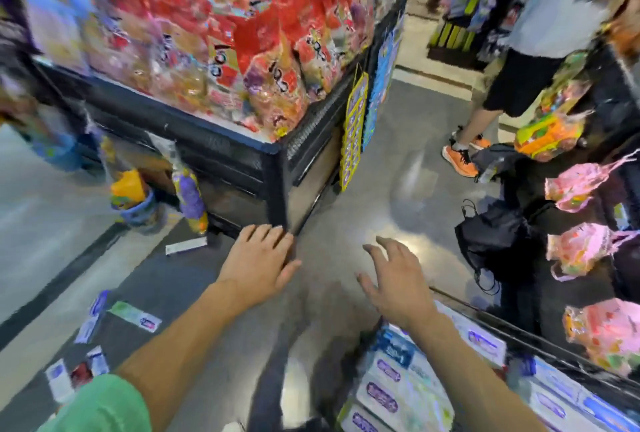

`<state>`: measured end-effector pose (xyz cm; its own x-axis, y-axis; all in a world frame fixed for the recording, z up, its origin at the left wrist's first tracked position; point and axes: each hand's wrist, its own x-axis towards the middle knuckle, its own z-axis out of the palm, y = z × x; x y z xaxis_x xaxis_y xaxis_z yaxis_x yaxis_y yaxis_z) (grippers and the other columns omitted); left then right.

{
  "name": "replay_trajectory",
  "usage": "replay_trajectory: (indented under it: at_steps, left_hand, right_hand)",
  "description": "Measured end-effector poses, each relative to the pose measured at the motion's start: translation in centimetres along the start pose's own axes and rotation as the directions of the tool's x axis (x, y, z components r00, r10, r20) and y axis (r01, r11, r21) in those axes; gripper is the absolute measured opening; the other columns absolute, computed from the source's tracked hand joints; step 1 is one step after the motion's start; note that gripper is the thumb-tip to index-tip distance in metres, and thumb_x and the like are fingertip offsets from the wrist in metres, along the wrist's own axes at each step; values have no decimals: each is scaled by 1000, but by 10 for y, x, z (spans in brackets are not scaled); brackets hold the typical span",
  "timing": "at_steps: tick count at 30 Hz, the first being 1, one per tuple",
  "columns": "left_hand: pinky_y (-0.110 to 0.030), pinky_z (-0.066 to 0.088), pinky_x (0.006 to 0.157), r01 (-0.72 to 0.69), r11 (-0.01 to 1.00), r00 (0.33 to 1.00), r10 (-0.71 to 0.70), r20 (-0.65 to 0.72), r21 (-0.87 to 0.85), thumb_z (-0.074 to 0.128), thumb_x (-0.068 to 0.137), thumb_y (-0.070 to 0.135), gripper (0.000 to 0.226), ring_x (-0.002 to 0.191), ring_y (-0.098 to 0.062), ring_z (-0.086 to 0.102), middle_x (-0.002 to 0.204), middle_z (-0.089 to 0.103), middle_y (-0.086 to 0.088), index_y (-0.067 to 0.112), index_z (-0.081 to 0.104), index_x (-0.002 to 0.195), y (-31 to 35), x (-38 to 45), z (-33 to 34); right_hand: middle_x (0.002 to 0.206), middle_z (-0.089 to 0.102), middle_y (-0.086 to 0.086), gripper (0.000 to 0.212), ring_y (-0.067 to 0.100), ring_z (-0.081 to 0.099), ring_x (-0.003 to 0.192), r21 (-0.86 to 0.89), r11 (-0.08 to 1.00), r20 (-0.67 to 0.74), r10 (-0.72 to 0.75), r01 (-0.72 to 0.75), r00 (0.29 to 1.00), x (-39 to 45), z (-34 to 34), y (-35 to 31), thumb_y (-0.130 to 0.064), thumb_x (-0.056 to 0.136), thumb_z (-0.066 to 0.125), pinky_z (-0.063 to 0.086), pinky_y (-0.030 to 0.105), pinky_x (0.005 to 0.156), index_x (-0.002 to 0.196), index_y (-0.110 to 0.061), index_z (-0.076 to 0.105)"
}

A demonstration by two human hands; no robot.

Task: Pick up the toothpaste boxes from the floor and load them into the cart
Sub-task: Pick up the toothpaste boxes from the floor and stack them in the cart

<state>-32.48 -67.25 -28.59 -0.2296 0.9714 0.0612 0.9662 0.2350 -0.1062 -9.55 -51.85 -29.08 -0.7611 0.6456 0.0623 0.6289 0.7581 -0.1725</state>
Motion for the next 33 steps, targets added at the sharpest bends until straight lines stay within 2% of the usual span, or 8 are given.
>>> replay_trajectory:
  at_steps: [6, 10, 14, 23, 25, 28, 31, 33]
  left_hand:
    - [-45, 54, 81, 307, 952, 952, -307, -22, 17, 35, 91, 59, 62, 93, -32, 67, 104, 72, -9, 13, 73, 106, -162, -103, 5]
    - [-46, 52, 80, 519, 854, 854, -520, 20, 18, 30, 93, 60, 66, 93, -34, 66, 101, 71, -12, 11, 73, 105, -243, -177, 20]
    - [-48, 50, 81, 673, 739, 737, -674, 53, 23, 29, 93, 62, 66, 92, -34, 66, 97, 70, -11, 12, 71, 102, -294, -216, 32]
    - [-47, 51, 89, 825, 565, 551, -813, 189, 25, 28, 93, 65, 70, 100, -32, 66, 110, 71, -9, 13, 69, 115, -399, -199, 73]
    - [-48, 50, 93, 851, 525, 504, -829, 240, 26, 25, 92, 65, 76, 106, -32, 66, 117, 71, -10, 11, 69, 121, -425, -185, 84]
    - [-49, 51, 94, 886, 463, 442, -859, 259, 24, 18, 94, 67, 81, 110, -31, 66, 122, 70, -10, 11, 67, 126, -460, -162, 102]
    - [-49, 55, 86, 902, 430, 398, -864, 309, 38, 27, 93, 63, 75, 104, -33, 69, 119, 71, -13, 8, 70, 121, -496, -142, 119]
    - [-49, 54, 87, 909, 413, 374, -866, 332, 54, 32, 92, 62, 73, 109, -35, 67, 126, 68, -15, 7, 68, 124, -513, -133, 134]
  right_hand:
    - [118, 65, 15, 59, 38, 63, 105, -13, 972, 7, -235, 235, 972, 82, 19, -170, -55, 88, 39, 55, 49, 88, 116, -13, 68]
    - [127, 63, 10, 56, 33, 60, 115, 24, 927, 31, -375, 375, 926, 116, 36, -271, -57, 88, 43, 53, 46, 92, 122, -19, 67]
    - [121, 65, 9, 55, 30, 63, 110, 26, 867, 74, -499, 498, 864, 154, 58, -343, -57, 87, 45, 54, 42, 88, 120, -19, 66]
    - [104, 68, 7, 53, 30, 67, 93, 43, 792, 184, -605, 608, 775, 285, 126, -443, -55, 81, 53, 56, 40, 74, 111, -14, 70]
    - [106, 68, 7, 52, 31, 66, 96, 56, 786, 219, -611, 616, 761, 322, 145, -461, -55, 83, 55, 56, 41, 74, 112, -15, 68]
    - [109, 68, 6, 56, 31, 67, 101, 78, 791, 274, -602, 607, 750, 374, 175, -481, -60, 83, 45, 56, 44, 78, 110, -16, 68]
    - [113, 68, 9, 59, 33, 67, 104, 121, 780, 313, -617, 614, 722, 416, 204, -501, -59, 81, 44, 57, 47, 82, 111, -15, 68]
    - [115, 69, 11, 63, 34, 68, 104, 139, 779, 334, -618, 611, 711, 439, 223, -512, -58, 81, 44, 58, 48, 82, 115, -12, 69]
